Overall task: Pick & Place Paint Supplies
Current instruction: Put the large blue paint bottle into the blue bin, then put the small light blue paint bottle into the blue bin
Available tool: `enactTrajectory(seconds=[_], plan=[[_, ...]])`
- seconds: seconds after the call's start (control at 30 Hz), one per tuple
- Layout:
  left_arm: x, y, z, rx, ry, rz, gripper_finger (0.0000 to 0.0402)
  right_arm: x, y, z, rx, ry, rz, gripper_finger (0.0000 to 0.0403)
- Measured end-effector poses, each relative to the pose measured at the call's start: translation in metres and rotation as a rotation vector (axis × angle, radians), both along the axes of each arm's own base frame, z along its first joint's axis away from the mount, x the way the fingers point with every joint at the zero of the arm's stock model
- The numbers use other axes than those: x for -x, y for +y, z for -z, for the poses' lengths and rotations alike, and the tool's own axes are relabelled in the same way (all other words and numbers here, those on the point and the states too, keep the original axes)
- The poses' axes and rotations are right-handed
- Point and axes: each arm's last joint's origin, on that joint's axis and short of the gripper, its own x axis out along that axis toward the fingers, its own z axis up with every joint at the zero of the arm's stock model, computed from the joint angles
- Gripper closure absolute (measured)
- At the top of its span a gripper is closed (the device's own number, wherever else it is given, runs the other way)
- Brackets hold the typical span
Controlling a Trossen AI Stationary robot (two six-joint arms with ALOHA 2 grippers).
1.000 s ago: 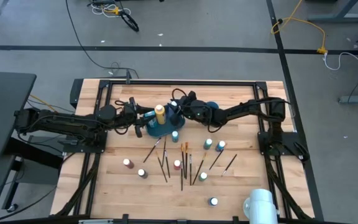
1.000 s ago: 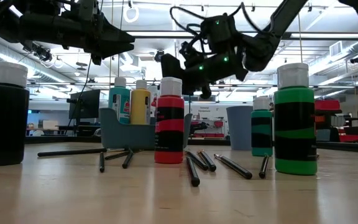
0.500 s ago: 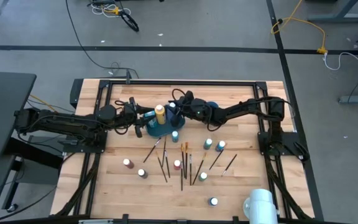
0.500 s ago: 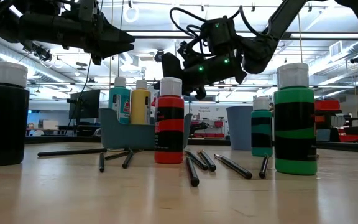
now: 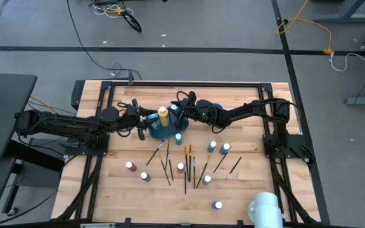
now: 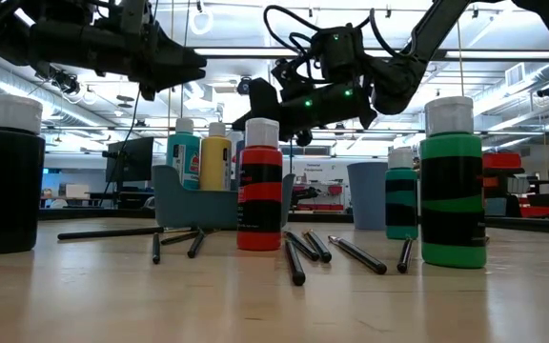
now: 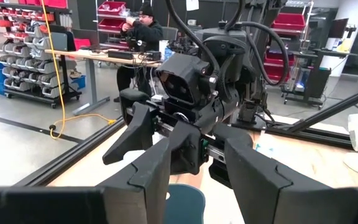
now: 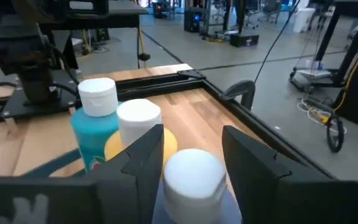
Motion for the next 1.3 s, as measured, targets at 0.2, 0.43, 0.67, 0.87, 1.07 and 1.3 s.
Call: enactTrajectory(seconds=[0.2,0.43,0.67,0.87,1.07,1.3], plan=[[0.000,0.000,0.003,0.002,0.031,0.000,0.0239,0.003,0.016,-0.024,0.028,-0.019,-0.052,0.0223],[0.000,0.000,0.003,0.001,0.031,0.003,0.0239,0.022,0.042,-0.050,0.083,0.188,-0.169,0.0225],[0.000,0.000,0.003,0.000,0.032,0.003,0.0239,0.026,0.067,-0.041,-0.140,0.282,-0.379,0.0231],[0.000,0.000,0.004,-0.015,0.042,0.004,0.0239,0.021,0.078,-0.024,-0.155,0.326,-0.397,0.0213],[0.000,0.000,0.003,-0.015,0.037,0.002,0.0239,0.020,0.075,-0.013,-0.148,0.378,-0.323,0.0190],[0.000,0.000,0.003,-0.017,0.037,0.003,0.0239,0.016,0.074,0.006,-0.160,0.427,-0.322,0.0187]])
